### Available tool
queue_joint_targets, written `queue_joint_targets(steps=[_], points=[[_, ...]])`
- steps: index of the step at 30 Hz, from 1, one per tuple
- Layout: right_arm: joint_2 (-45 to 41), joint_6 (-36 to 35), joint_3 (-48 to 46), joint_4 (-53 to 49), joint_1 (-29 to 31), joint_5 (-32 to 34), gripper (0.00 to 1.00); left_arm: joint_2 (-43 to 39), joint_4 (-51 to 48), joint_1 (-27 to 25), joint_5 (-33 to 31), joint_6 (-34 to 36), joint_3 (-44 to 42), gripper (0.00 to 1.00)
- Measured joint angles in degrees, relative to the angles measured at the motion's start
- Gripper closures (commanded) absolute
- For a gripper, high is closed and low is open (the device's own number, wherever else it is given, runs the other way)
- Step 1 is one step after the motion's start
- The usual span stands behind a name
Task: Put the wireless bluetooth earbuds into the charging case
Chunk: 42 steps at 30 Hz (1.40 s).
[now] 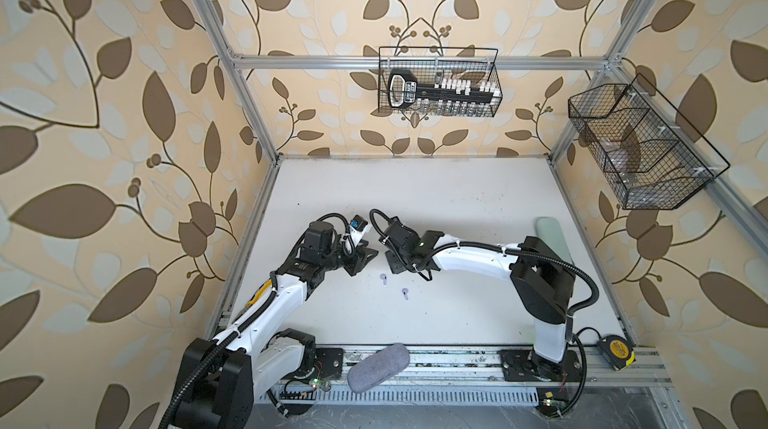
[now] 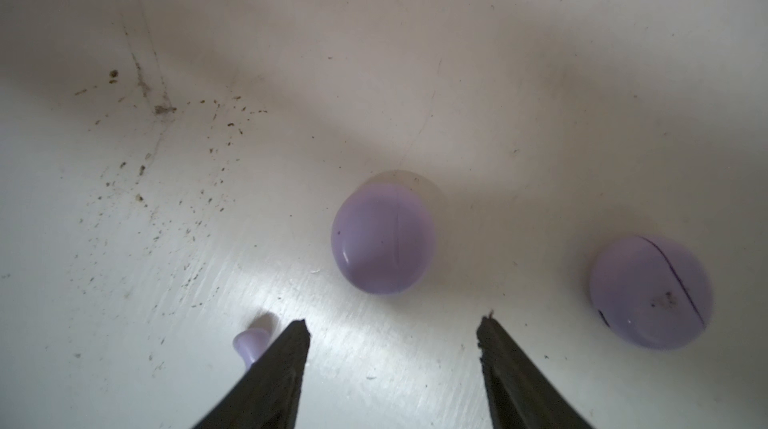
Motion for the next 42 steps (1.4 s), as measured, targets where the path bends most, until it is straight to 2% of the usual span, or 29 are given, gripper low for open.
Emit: queue_joint_targets(steps=[14, 26, 33, 42], points=[[4.6, -0.5, 2.3, 3.1, -1.3, -3.0, 0.35, 2.9, 1.6, 4.0, -0.3, -3.1, 0.0, 0.55], [7.4, -0.5, 3.4, 3.3, -2.1, -3.5, 0.37, 3.3, 1.7, 4.0, 0.1, -3.5, 0.0, 0.54], [7.9, -0.4, 5.0, 3.0, -2.1, -3.5, 0.42, 3.4, 1.7, 4.0, 0.1, -3.5, 0.1, 0.54], [8.9, -0.4, 6.6, 1.6, -2.0, -2.8, 0.43, 3.6, 1.7, 4.0, 0.1, -3.5, 0.1, 0.54]])
